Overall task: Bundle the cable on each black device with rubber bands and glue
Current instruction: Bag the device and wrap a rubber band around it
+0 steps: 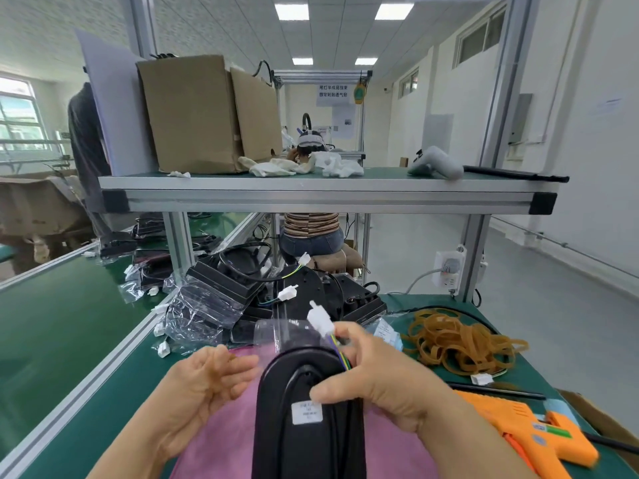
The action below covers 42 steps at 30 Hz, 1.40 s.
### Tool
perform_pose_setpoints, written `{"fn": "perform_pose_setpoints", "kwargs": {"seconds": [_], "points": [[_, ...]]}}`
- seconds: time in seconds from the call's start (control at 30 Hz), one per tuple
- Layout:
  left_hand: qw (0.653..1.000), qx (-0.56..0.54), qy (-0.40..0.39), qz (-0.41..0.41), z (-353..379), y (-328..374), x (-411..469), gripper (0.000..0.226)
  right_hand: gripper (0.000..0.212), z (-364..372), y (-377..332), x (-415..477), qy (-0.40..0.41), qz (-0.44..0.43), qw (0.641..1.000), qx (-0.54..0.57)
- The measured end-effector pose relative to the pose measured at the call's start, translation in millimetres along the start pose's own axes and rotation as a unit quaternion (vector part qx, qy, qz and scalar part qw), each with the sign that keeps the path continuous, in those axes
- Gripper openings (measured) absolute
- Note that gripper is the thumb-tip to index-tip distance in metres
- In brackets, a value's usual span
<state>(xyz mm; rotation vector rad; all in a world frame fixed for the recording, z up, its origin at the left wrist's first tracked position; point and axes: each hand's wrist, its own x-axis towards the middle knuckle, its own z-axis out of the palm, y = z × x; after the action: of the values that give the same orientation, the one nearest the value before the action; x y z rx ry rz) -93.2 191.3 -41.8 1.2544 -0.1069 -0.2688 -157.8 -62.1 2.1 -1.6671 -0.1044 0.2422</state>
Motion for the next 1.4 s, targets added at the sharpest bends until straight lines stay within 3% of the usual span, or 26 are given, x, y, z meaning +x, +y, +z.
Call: {"fn": "perform_pose_setpoints", "kwargs": {"seconds": [0.1,0.17,0.3,0.47,0.53,0.67,0.8,1.03,1.13,1.27,1.4], "points": [[0.997,0.015,-0.067,0.031,10.5,12.6,-2.8,0.110,0.065,-8.2,-19.9,-0.4,-0.024,-0.055,0.998,0.003],[0.993,0.022,-0.104,0.046,19.6,19.5,-4.3,0.119,0.051,-9.7,-24.8,0.8,-0.033,-0.067,0.997,-0.009],[0.988,0.045,-0.140,0.043,30.3,23.9,-5.2,0.104,0.044,-6.8,-13.8,2.0,-0.030,-0.061,0.996,-0.059],[0.990,0.088,-0.101,0.043,28.6,15.0,-4.1,0.079,0.048,-5.3,-0.8,0.1,-0.025,-0.051,0.995,-0.080],[0.988,0.106,-0.095,0.065,29.6,14.8,-6.3,0.080,0.051,-6.9,-0.7,-2.2,-0.030,-0.063,0.993,-0.091],[0.975,0.169,-0.127,0.068,32.6,20.8,-11.5,0.107,0.051,-7.5,-6.4,-4.6,-0.020,-0.096,0.988,-0.117],[0.938,0.283,-0.194,0.052,46.3,29.3,-16.9,0.102,0.044,-4.0,-6.0,-3.2,-0.012,-0.113,0.983,-0.148],[0.911,0.360,-0.182,0.090,69.8,28.5,-26.4,0.081,0.078,10.0,2.8,5.9,0.049,-0.140,0.926,-0.347],[0.878,0.433,-0.157,0.129,81.9,28.2,-29.6,0.065,0.086,10.2,3.3,6.7,0.053,-0.147,0.923,-0.351],[0.858,0.483,-0.103,0.144,87.1,28.7,-27.3,0.070,0.099,8.5,3.4,2.6,0.044,-0.133,0.919,-0.369],[0.858,0.478,-0.124,0.141,85.5,29.2,-28.5,0.072,0.095,-5.5,-13.9,-11.1,-0.028,-0.075,0.953,-0.292]]}}
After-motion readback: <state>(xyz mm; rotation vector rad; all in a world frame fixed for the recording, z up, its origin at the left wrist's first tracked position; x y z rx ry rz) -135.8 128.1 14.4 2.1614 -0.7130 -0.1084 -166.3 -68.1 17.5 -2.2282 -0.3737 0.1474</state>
